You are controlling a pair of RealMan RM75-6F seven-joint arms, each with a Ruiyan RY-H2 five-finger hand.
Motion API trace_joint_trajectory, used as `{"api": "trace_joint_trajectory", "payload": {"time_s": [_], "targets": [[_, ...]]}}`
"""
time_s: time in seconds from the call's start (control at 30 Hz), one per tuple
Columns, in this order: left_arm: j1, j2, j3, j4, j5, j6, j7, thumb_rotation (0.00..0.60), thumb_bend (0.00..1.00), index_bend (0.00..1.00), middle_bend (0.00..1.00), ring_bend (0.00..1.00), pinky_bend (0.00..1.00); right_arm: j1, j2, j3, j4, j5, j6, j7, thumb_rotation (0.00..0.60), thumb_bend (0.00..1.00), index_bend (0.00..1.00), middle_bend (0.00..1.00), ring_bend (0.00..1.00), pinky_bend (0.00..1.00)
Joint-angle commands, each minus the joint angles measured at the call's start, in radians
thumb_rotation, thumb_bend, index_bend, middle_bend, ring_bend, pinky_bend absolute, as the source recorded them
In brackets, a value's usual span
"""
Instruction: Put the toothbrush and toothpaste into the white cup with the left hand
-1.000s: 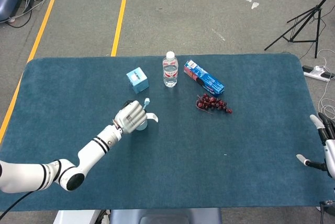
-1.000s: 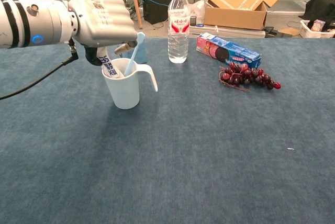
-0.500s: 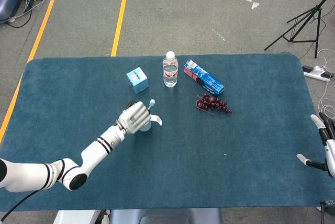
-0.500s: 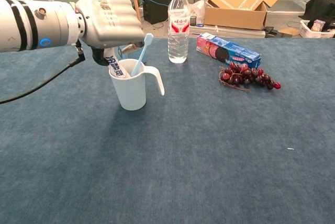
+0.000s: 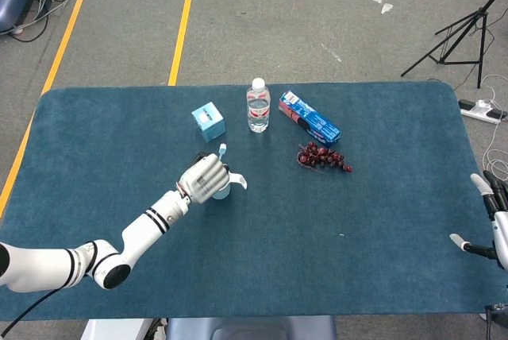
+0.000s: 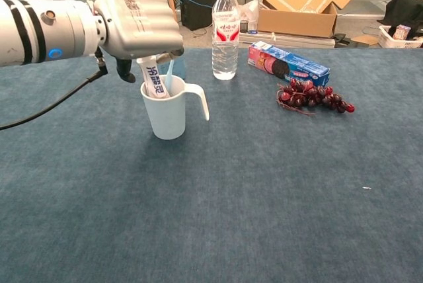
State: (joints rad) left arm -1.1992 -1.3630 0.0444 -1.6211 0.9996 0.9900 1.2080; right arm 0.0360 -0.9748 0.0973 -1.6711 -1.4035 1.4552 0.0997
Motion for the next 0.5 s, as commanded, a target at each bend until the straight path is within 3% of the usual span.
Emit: {"api": "trace_joint_trajectory", "payload": {"time_s": [0.03,0.5], "targets": [[0.003,-0.001,-0.001,0.003,0.006,-0.001,0.0,0.6,0.03,0.46,1.0,1.0,1.0,0.0,0.0,0.0,0.0,0.0,0.0,0.001,0.6,0.0,0.01,0.0,0.0,0.26],[0.039,0.03,-0.015,-0.048,0.045,0.05,0.001,0.6,0.03,0.45,1.0,1.0,1.0,0.001,-0.003,-0.002,0.0,-0.002,-0.002,-0.005,0.6,0.0,0.01,0.0,0.0,0.26]]}}
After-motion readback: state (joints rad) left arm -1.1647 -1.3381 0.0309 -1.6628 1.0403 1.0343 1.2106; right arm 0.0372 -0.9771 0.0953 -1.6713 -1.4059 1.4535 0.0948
